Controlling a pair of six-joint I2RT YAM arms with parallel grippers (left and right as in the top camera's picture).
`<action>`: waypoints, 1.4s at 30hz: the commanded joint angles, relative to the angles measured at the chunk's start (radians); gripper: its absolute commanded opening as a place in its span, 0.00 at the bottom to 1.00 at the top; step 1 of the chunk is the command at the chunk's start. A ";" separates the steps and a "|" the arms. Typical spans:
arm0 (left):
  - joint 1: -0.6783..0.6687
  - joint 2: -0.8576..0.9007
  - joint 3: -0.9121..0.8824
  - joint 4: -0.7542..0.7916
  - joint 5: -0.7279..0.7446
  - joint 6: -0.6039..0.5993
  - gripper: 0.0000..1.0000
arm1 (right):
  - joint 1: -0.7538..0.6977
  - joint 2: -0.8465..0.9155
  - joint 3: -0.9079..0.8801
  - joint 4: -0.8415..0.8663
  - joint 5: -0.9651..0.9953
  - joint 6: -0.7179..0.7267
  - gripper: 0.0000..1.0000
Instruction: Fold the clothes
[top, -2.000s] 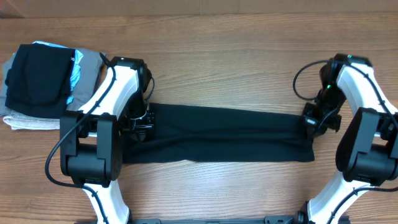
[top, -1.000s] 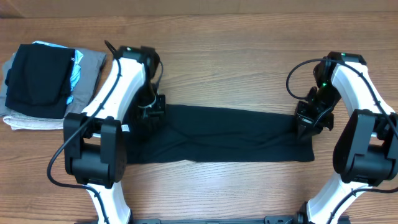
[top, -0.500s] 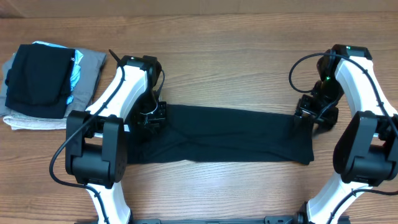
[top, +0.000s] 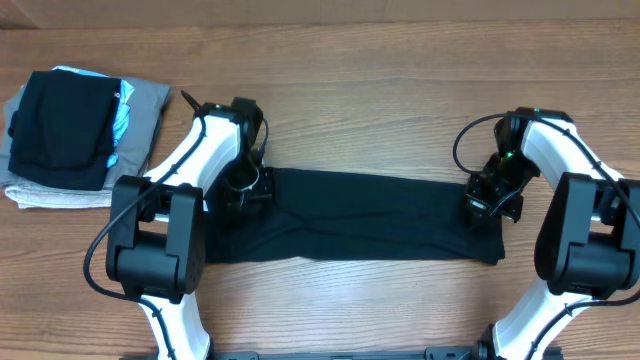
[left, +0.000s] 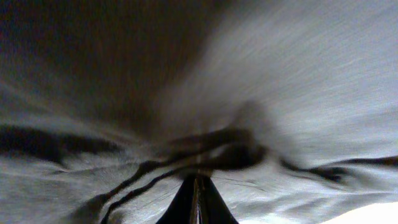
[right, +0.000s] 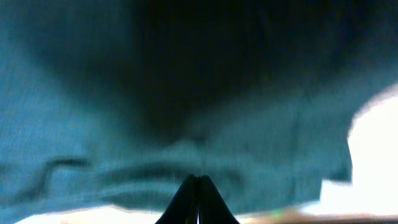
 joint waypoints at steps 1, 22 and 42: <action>-0.004 -0.005 -0.074 0.005 -0.052 -0.006 0.04 | -0.001 -0.024 -0.035 0.044 0.007 0.014 0.04; 0.015 -0.172 0.162 -0.203 -0.179 -0.104 0.04 | -0.001 -0.088 0.206 -0.123 0.009 -0.048 0.24; 0.015 -0.167 -0.218 0.323 -0.256 -0.079 0.04 | -0.004 -0.087 0.205 -0.050 0.204 0.040 0.47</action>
